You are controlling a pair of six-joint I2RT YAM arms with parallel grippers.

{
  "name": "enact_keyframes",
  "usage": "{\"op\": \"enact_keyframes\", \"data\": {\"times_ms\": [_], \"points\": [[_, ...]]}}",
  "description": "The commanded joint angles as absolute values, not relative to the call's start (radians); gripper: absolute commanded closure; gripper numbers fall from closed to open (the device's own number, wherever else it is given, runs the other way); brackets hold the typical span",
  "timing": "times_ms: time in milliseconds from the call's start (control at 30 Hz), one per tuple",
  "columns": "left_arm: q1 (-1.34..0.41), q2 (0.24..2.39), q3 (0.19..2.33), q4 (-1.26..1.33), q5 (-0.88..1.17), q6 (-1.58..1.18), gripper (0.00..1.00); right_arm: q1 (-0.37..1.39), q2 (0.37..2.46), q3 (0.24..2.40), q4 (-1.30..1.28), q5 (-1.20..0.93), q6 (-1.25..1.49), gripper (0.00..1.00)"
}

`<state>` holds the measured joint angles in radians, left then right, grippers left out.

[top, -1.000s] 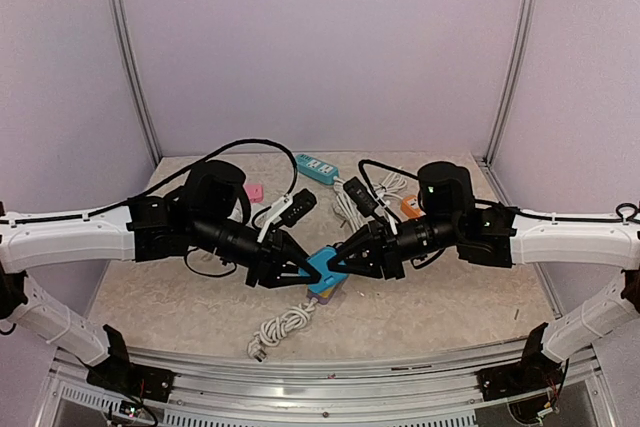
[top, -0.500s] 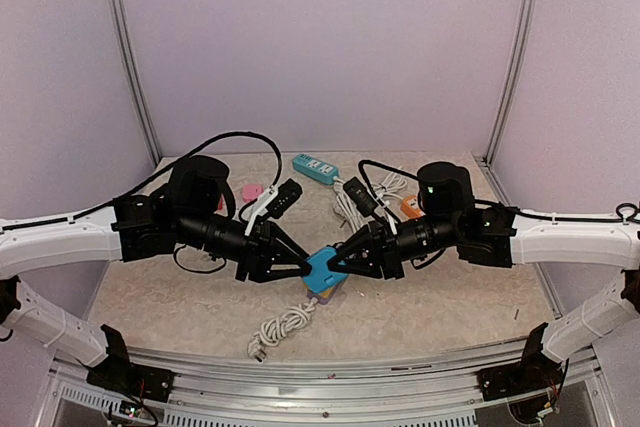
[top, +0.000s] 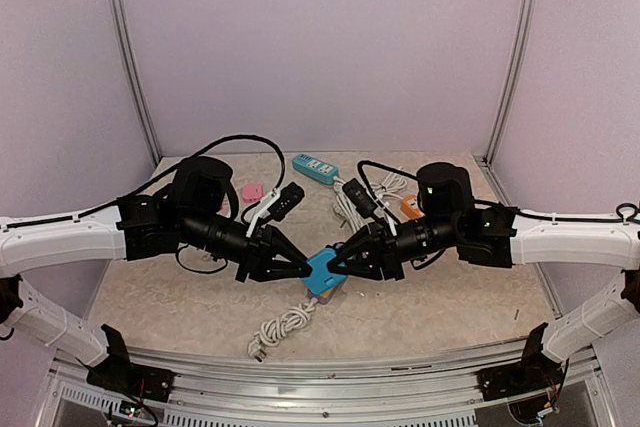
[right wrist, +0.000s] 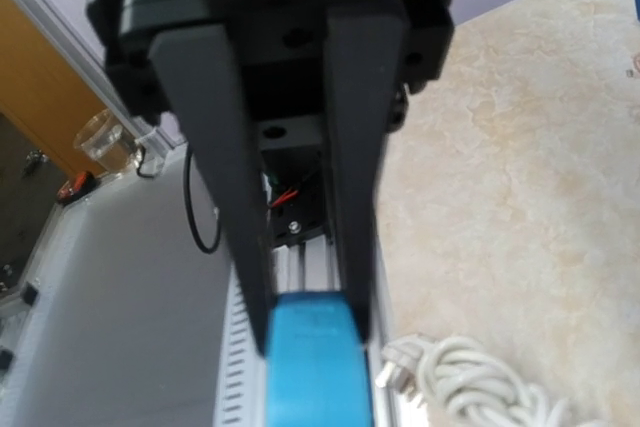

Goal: Pull the plug off the socket

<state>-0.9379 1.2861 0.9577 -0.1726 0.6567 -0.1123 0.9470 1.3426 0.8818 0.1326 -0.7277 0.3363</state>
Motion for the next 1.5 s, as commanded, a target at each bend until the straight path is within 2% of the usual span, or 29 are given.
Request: {"op": "enact_keyframes", "data": {"times_ms": [0, 100, 267, 500, 700, 1467], "points": [[-0.929, 1.295, 0.956, -0.164, 0.676, -0.114, 0.97, 0.952, 1.328, 0.903, 0.103, -0.655, 0.35, 0.6], [-0.903, 1.283, 0.948, -0.147, 0.666, -0.137, 1.0, 0.943, 1.305, 0.9, 0.07, -0.594, 0.348, 0.41], [-0.857, 1.252, 0.937, -0.116, 0.598, -0.205, 1.0, 0.924, 1.273, 0.885, 0.037, -0.532, 0.358, 0.31], [-0.845, 1.232, 0.917, -0.023, 0.494, -0.314, 1.0, 0.923, 1.3, 0.857, 0.089, -0.468, 0.449, 0.32], [-0.845, 1.216, 0.876, 0.079, 0.443, -0.38, 1.0, 0.915, 1.321, 0.781, 0.312, -0.472, 0.65, 0.33], [-0.866, 1.299, 0.893, 0.134, 0.497, -0.403, 1.0, 0.916, 1.39, 0.78, 0.513, -0.568, 0.779, 0.39]]}}
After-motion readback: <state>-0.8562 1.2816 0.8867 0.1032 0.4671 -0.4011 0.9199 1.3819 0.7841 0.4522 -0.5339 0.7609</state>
